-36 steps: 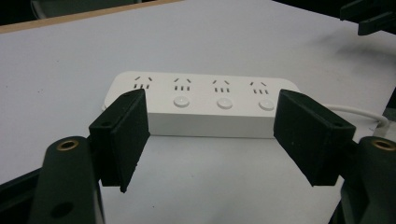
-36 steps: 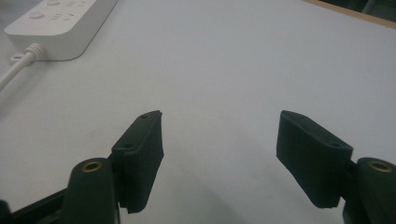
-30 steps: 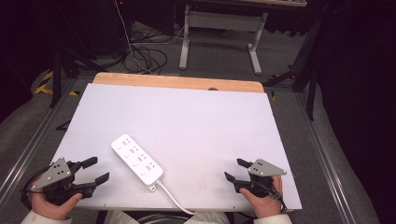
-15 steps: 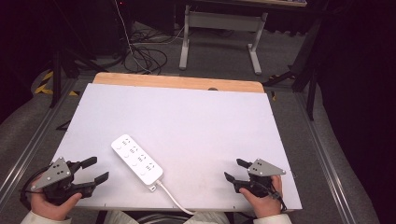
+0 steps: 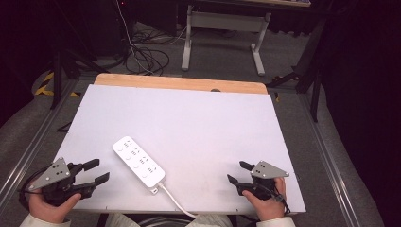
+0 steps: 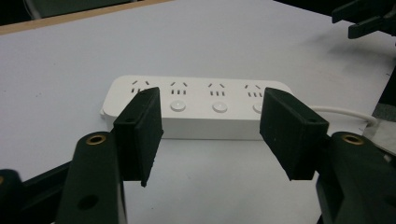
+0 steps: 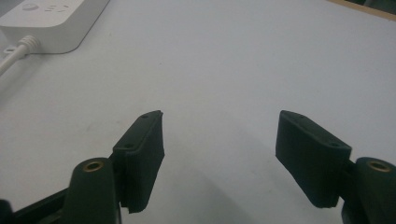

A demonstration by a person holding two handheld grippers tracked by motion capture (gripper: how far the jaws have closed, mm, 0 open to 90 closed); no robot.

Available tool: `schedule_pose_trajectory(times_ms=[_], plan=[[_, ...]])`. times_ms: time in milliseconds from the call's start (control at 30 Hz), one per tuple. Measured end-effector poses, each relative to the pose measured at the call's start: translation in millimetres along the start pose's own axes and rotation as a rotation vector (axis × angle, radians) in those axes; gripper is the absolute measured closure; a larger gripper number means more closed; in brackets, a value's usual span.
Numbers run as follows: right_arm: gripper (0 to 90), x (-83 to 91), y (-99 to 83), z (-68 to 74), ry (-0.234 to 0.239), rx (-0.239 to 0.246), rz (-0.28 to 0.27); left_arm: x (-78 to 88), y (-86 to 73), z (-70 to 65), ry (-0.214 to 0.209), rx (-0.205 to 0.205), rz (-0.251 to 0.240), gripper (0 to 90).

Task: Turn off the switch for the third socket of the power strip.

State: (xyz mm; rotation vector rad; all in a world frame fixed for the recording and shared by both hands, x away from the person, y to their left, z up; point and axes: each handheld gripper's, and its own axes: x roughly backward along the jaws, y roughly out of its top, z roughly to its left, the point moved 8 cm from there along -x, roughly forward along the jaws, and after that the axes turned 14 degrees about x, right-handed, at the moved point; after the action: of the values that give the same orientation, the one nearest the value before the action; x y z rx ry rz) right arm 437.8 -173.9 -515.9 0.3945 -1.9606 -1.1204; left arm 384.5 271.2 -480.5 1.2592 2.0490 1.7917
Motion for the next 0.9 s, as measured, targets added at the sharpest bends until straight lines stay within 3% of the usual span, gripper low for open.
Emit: schedule_pose_trajectory(times_ms=[133,633,900], plan=[[32.9,-0.3,0.2,0.4,0.001,0.002,0.002,-1.9,5.1,-1.7,0.003,-0.009,0.008,44.4],[33.0,-0.8,0.1,1.3,0.006,0.001,0.004,-21.9,28.3,-15.1,-0.029,-0.039,0.053,46.1],[33.0,-1.6,-0.2,1.5,0.01,-0.001,0.005,-31.4,38.9,-17.6,-0.04,-0.032,0.066,46.4]])
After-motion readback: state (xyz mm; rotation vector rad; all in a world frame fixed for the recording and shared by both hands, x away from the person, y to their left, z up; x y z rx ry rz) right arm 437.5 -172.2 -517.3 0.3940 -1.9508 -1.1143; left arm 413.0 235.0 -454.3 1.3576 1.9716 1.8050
